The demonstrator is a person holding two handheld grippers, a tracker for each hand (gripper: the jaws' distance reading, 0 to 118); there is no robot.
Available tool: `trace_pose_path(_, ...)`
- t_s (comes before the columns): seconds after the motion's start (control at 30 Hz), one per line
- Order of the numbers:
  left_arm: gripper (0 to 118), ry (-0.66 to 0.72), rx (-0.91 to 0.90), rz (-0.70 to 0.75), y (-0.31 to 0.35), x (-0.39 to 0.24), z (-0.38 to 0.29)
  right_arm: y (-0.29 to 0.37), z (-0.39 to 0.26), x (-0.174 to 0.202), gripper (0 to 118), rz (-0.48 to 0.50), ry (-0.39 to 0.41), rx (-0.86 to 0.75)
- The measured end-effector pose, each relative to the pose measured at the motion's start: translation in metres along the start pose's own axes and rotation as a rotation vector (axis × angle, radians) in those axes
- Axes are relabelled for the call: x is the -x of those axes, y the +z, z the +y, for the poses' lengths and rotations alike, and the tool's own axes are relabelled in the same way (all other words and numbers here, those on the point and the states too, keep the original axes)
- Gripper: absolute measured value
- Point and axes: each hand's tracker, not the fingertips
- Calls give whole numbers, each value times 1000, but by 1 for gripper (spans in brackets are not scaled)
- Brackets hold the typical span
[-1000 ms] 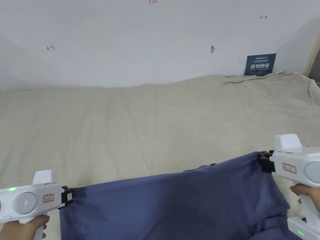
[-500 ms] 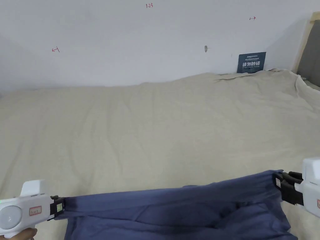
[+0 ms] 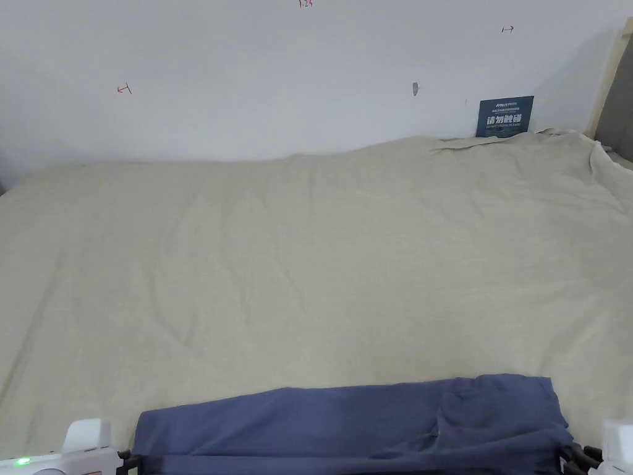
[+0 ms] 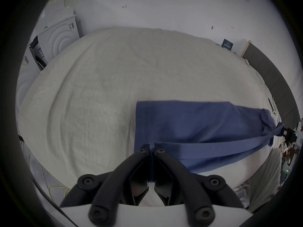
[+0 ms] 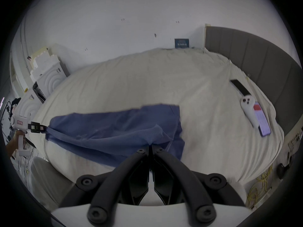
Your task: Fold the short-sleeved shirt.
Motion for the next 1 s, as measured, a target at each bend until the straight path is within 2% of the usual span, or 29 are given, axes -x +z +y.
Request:
trace_pose_path(0.3, 3, -38, 42, 38, -18, 0, -13, -37, -21, -13, 1, -47, -99, 119)
trace_pose_path(0.37, 8, -34, 45, 46, -15, -3, -11, -35, -19, -13, 2, -46, -105, 116)
trace_pose_path(0.4, 18, -30, 45, 42, -14, -4, -10, -32, -17, -14, 4, -43, -106, 113)
trace_pose_path(0.43, 30, -23, 41, 46, -10, -5, -8, -27, -14, -13, 11, -32, -106, 102)
trace_pose_path(0.47, 49, -15, 29, 47, -5, -6, -7, -22, -8, -11, 24, -42, -88, 85)
trace_pose_path(0.5, 75, -5, 17, 45, -2, -6, -5, -18, -3, -11, 49, -40, -70, 68)
trace_pose_path(0.53, 91, 3, 7, 35, 2, -6, -2, -14, 2, -10, 67, -41, -54, 53)
trace_pose_path(0.6, 114, 27, -17, 16, 14, -10, 6, 0, 19, -6, 86, -36, -29, -15)
trace_pose_path(0.77, 114, 50, -197, -23, 59, -30, 30, 40, 65, 15, 88, 9, -18, -217)
trace_pose_path(0.9, 114, 39, -392, -58, 97, -47, 47, 69, 96, 39, 99, 42, 5, -366)
trace_pose_path(1.0, 115, 9, -516, -27, 121, -61, 56, 85, 111, 57, 101, 35, 32, -470)
